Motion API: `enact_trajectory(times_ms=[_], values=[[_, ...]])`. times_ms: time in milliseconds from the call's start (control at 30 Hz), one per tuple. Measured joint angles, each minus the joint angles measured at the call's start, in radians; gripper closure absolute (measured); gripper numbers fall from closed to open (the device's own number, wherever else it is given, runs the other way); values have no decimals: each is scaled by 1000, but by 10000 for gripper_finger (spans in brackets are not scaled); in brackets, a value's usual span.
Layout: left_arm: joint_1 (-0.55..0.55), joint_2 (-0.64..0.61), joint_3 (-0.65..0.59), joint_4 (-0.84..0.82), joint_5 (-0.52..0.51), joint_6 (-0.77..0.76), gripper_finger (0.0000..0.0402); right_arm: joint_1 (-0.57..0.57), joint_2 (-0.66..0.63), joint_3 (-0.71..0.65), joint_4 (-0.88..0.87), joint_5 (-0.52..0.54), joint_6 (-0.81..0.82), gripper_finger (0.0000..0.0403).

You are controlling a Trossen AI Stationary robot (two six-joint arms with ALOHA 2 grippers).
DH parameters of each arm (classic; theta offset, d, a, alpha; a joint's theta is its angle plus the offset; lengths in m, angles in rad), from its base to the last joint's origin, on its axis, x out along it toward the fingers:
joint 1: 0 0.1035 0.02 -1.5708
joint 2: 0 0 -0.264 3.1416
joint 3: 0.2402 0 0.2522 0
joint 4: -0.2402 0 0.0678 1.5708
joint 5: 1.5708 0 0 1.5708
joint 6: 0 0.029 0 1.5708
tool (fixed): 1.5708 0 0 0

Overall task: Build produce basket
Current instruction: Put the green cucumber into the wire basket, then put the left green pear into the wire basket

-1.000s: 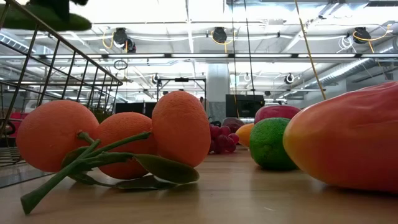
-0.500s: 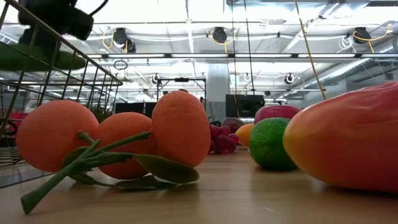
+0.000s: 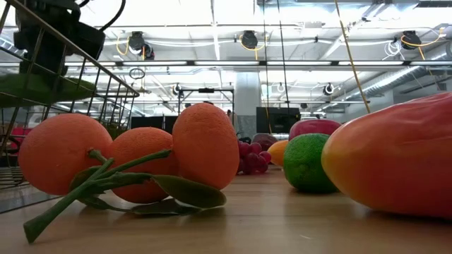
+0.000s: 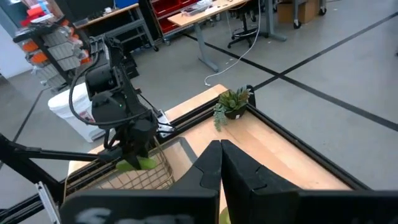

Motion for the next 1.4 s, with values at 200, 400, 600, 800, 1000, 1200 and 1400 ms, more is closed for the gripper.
enact_trajectory(times_ms=[200, 400, 600, 800, 1000, 1200, 1400], values=[[-2, 19, -59, 15, -15, -54, 261, -1, 0, 0, 0, 0, 2, 403], [-2, 18, -94, 7, -21, -71, 261, -1, 0, 0, -3, -3, 4, 403], [-2, 18, -95, 9, -18, -77, 261, -1, 0, 0, -6, -4, 47, 403], [-2, 18, -94, 11, -15, -93, 236, -1, 0, 0, -5, -5, 53, 403], [-3, 19, -95, 11, -14, -114, 179, -1, 0, 0, -6, -5, 60, 403], [-2, 17, -67, 20, 19, -128, 157, 0, 0, 0, -6, -5, 83, 403], [-2, 18, 12, 18, 19, -90, 177, 9, 0, 0, -6, -5, 110, 403]])
